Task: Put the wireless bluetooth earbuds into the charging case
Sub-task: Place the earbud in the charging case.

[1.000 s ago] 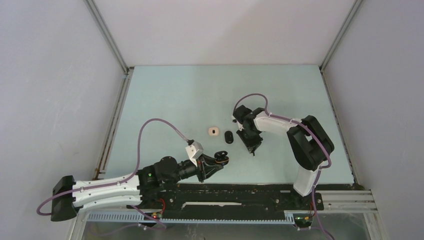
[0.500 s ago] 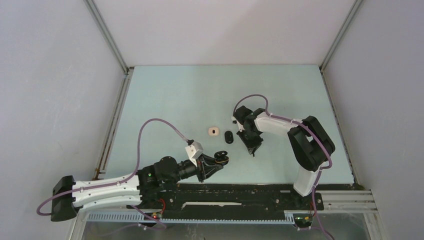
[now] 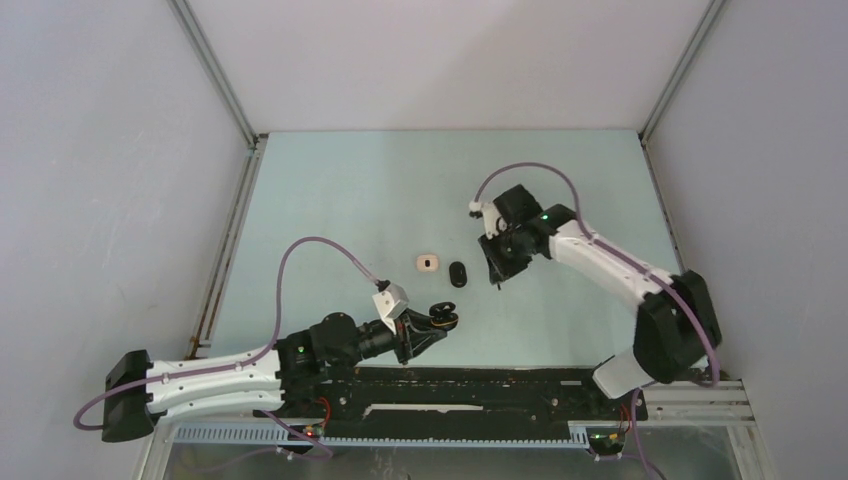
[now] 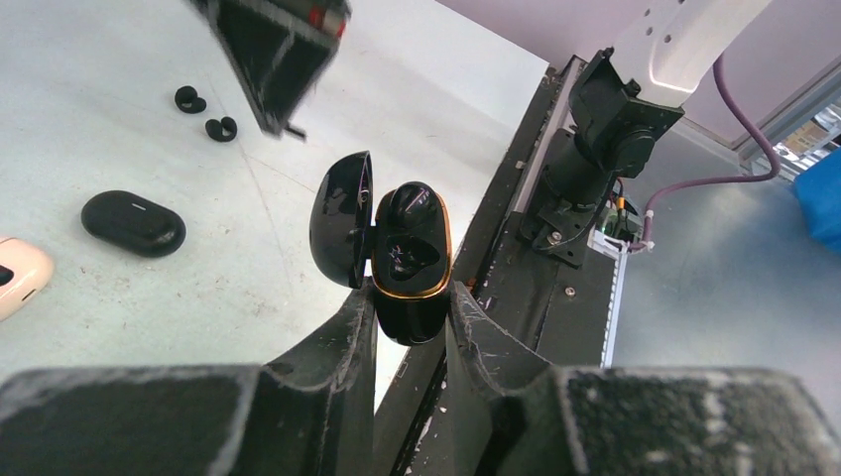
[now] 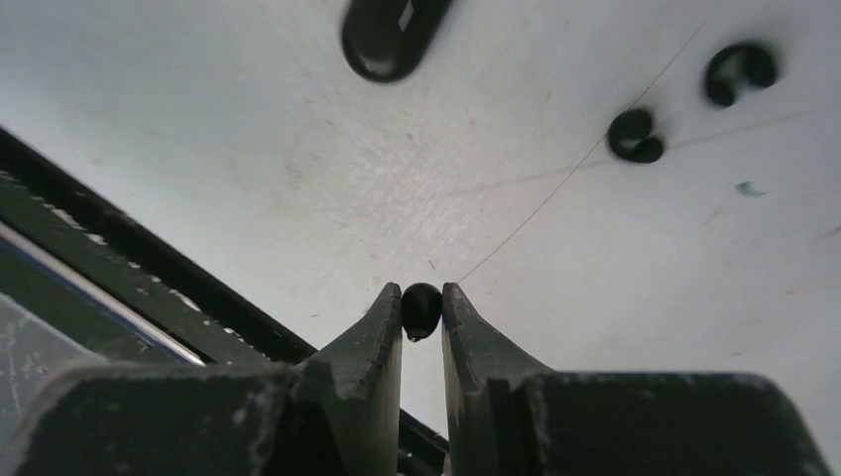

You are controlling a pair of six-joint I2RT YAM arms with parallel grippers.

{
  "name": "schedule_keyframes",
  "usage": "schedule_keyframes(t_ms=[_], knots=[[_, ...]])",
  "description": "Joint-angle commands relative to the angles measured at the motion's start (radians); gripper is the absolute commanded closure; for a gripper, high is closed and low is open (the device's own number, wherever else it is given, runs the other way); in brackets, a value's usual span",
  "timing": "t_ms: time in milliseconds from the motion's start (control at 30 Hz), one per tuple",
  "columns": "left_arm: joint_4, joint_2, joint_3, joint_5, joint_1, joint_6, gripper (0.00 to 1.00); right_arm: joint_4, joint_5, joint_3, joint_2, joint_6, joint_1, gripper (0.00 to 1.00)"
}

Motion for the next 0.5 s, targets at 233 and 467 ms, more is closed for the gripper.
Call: schedule_keyframes(t_ms=[233, 467], knots=[[0.062, 0.144, 0.174, -0.062, -0.005, 0.237, 1.0, 0.037, -0.279, 0.309, -0.298, -0.157, -0.19, 1.0], [0.265, 0.31, 0.265, 0.08, 0.031, 0.295, 1.0, 0.525, -0.445, 0.096, -0.608, -0.077, -0.202, 1.0]])
